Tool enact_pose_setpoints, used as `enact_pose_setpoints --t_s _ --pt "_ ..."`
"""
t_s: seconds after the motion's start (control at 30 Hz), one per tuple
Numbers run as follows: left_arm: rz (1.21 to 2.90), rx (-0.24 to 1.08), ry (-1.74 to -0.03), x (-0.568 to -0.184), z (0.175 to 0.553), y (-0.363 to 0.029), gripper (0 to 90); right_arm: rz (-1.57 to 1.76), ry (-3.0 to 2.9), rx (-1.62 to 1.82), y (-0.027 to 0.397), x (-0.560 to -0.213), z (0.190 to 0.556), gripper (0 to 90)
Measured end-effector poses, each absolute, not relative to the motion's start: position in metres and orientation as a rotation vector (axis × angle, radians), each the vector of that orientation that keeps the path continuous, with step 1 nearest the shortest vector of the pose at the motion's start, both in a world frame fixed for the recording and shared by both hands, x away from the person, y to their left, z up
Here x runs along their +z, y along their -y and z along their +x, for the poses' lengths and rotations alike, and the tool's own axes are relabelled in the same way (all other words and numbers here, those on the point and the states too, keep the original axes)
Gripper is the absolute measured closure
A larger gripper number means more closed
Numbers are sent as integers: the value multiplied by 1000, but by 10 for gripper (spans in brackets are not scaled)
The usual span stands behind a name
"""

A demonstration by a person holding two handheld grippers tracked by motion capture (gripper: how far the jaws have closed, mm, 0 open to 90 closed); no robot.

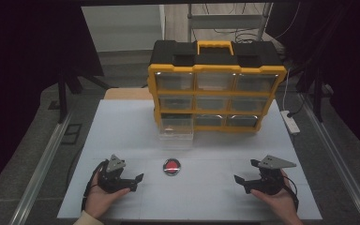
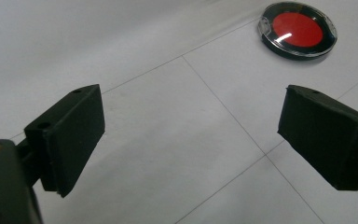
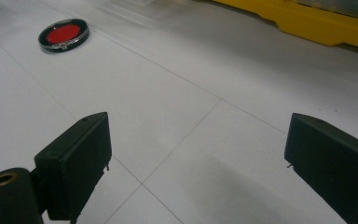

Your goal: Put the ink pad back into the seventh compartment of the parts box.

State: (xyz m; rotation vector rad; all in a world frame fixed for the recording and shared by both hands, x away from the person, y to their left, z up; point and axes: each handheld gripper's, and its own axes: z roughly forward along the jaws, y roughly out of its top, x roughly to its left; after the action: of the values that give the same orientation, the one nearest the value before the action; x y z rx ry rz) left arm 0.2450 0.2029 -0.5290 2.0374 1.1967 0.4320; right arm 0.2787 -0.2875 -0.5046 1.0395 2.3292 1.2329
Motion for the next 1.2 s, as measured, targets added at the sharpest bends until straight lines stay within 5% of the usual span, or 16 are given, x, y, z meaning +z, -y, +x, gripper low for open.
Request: enact_pose_setpoints --t_s 1.2 --pt "2005 437 -1171 -517 240 -203 83 1036 -2339 1218 288 -506 278 83"
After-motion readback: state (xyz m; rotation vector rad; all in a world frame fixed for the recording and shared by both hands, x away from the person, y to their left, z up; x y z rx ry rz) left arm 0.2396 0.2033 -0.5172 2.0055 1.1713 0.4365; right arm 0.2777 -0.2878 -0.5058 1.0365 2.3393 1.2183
